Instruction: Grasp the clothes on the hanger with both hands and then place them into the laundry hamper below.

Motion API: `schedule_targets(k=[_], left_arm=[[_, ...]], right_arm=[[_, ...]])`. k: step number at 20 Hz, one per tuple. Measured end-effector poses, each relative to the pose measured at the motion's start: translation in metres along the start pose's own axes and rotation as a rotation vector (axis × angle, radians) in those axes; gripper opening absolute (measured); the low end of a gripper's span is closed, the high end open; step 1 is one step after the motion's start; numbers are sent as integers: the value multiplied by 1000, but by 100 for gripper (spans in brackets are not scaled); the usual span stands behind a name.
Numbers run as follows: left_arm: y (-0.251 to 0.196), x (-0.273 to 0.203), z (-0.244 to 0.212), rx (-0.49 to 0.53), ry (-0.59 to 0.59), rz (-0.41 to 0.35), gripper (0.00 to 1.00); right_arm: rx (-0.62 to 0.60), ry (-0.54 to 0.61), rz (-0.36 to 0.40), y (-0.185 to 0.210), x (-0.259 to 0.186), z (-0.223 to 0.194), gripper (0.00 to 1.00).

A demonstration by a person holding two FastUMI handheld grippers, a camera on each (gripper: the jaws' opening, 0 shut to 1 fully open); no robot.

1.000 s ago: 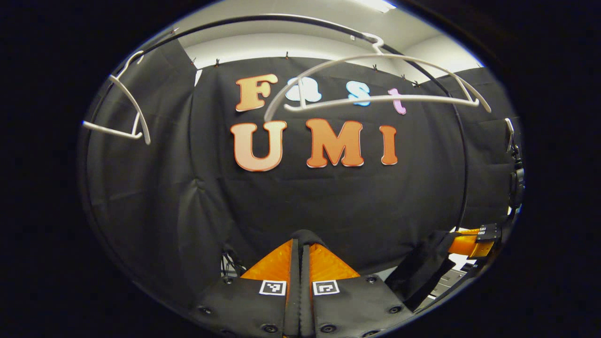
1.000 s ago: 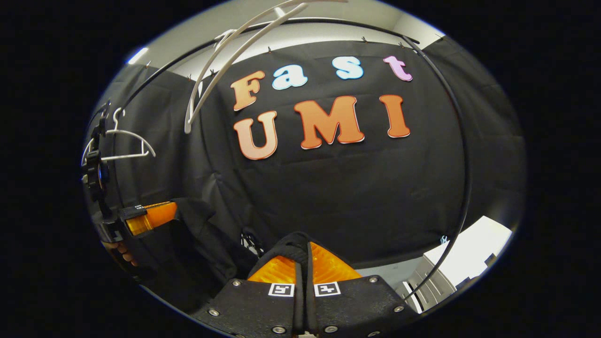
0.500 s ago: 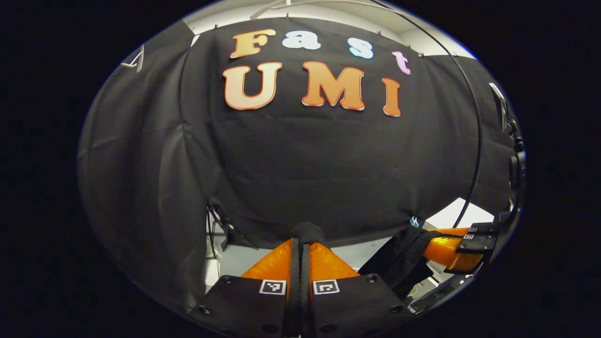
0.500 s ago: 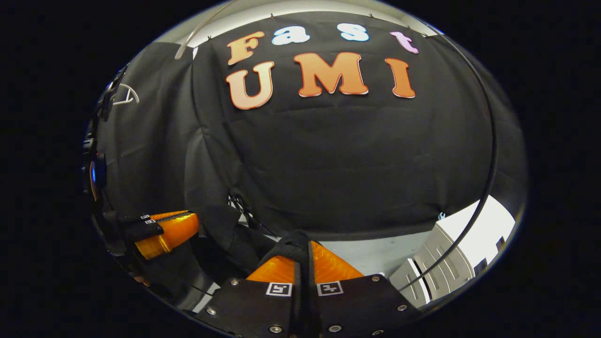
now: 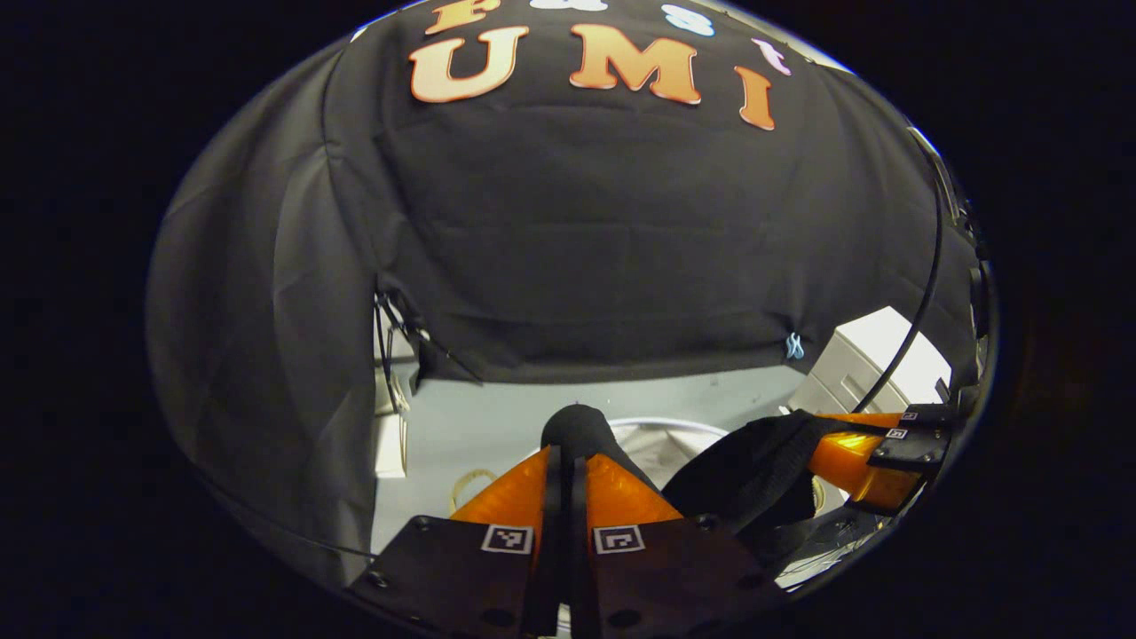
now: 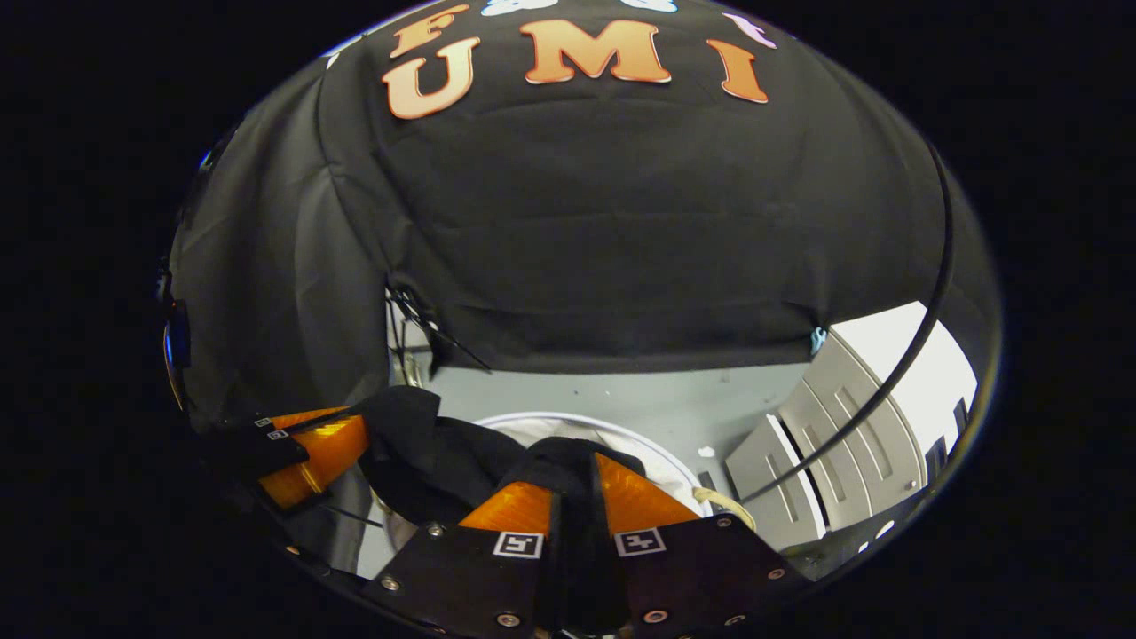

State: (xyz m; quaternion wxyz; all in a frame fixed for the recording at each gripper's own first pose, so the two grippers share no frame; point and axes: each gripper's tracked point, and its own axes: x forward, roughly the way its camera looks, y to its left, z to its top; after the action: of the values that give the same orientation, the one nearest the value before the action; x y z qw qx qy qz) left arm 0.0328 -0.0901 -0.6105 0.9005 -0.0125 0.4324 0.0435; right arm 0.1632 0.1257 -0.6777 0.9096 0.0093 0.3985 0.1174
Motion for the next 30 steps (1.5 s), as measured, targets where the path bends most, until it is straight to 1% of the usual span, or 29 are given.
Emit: schedule_targets(k=[1,2,3,4,5,6,7,8,9,10,11,12,14,18,20,22,23,26,30], left_arm=[[2,4,-13,7,32,13,13],[4,6,-18,16,38,16,17],[6,7,-16,20,35,27,20],[7,6,-10,18,28,24,27],[8,2,-4,10,20,30,34],[9,-1,4,1,9,33,48],[9,-6,9,-8,3,31,51],[9,-10,14,-16,-3,28,51],[10,-17,21,-17,-19,29,63],[11,-21,26,-12,-32,33,76],[14,-27,28,-9,-42,38,88],[16,-34,31,-12,-49,44,100],[22,-46,41,-21,-73,64,99],[29,-90,81,-29,-184,78,99],[33,-117,105,-42,-246,82,99],[37,-150,130,-48,-309,87,99],[40,-169,142,-47,-343,91,99],[53,-228,175,-43,-446,106,99],[80,-296,217,-42,-560,153,98]], right_arm=[[2,27,-11,-3,6,-7,16],[8,49,-15,-5,8,-14,19],[18,66,-15,-6,10,-17,10],[25,75,-17,-5,12,-20,27],[32,75,-14,-7,9,-20,30],[38,59,-9,-7,8,-16,37],[39,47,-5,-6,1,-10,36],[32,31,-1,-5,-6,-3,53],[20,12,0,-5,-13,6,57],[8,-5,-1,-4,-20,15,66],[0,-22,-1,-4,-29,22,70],[1,-42,0,-3,-36,29,80],[11,-77,13,-1,-56,43,88],[40,-151,31,4,-102,71,90],[37,-189,23,2,-127,82,92],[-5,-257,-9,0,-155,110,92],[-19,-288,-13,2,-173,121,92],[-33,-369,-14,11,-227,145,92],[-59,-458,-2,26,-302,175,92]])
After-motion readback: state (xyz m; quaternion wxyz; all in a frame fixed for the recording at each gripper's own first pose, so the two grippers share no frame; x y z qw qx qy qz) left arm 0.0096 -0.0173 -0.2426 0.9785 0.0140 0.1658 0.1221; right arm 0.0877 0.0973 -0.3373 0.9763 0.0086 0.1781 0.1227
